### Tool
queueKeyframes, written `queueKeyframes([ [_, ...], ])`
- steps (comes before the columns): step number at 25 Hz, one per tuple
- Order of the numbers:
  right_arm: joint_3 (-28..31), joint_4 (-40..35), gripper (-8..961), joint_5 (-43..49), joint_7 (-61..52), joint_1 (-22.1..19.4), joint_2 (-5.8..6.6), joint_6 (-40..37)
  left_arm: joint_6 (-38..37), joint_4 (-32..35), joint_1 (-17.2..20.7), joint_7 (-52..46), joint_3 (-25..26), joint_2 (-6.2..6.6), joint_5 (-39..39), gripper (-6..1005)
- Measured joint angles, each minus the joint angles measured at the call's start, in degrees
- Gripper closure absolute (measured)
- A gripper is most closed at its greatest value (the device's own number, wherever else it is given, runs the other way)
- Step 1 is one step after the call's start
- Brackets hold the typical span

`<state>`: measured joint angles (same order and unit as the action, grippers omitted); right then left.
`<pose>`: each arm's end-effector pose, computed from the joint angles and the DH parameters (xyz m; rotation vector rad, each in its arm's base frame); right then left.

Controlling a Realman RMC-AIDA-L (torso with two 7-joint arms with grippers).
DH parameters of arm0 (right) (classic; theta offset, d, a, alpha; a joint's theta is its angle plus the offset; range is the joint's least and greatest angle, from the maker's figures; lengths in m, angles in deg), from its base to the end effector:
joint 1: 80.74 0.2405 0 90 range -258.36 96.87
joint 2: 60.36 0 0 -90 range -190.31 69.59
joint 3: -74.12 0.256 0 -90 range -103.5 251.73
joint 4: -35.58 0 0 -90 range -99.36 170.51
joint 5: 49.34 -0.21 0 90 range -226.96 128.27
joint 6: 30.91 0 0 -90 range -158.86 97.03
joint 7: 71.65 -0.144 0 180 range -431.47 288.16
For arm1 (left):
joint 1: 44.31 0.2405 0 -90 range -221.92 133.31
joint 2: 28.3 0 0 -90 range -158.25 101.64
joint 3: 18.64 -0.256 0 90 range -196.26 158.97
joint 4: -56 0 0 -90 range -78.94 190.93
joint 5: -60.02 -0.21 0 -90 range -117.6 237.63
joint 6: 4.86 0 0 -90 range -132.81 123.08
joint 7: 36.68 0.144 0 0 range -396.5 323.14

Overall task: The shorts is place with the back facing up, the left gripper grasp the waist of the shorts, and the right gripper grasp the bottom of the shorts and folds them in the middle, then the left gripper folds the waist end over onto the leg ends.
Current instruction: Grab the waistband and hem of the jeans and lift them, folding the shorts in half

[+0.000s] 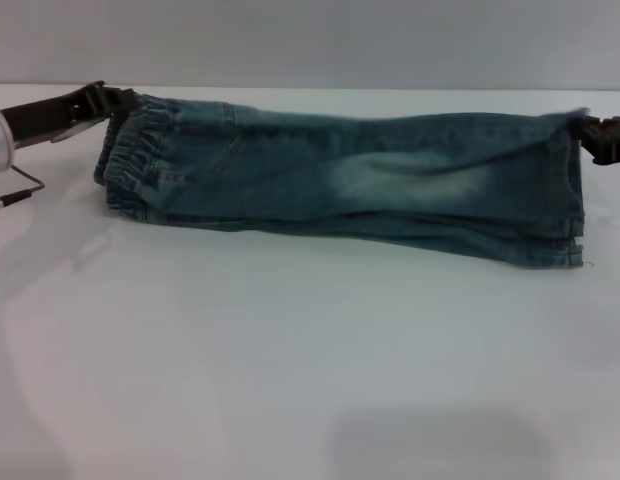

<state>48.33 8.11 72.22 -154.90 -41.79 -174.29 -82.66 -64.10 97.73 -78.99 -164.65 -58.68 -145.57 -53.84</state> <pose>0.3232 0.4206 0.0500 -2.1041 0.8692 0.3431 -0.2777 0.4160 0.0493 -1.9416 -1.4856 -0.7547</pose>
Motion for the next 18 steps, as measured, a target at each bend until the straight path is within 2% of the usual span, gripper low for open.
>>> queueKeyframes([
  [4, -0.18, -0.43, 934, -0.07, 0.01, 0.11, -0.94, 3.52, 1.26, 0.35, -0.12, 0.17, -3.73, 0.27, -0.11, 950],
  [6, -0.27, -0.46, 852, -0.06, 0.02, 0.21, -1.28, 5.43, 2.41, 0.36, -0.15, 0.59, -4.48, 0.05, -0.12, 948],
  [9, -0.74, -0.32, 730, -0.06, 0.02, 0.25, -1.67, 7.07, 3.23, 0.14, -0.16, 1.14, -4.7, -0.17, 0.07, 861],
  [13, -1.05, -0.93, 646, 0.04, 0.3, -0.17, -2.49, 7.73, 3.55, 0.08, -0.18, 1.62, -4.71, -0.18, 0.21, 746],
  [18, -1.11, -3.5, 541, -0.21, 3.84, -1.24, -4.53, 10.35, 3.75, 0.16, -0.1, 1.67, -4.73, -0.18, 0.23, 460],
])
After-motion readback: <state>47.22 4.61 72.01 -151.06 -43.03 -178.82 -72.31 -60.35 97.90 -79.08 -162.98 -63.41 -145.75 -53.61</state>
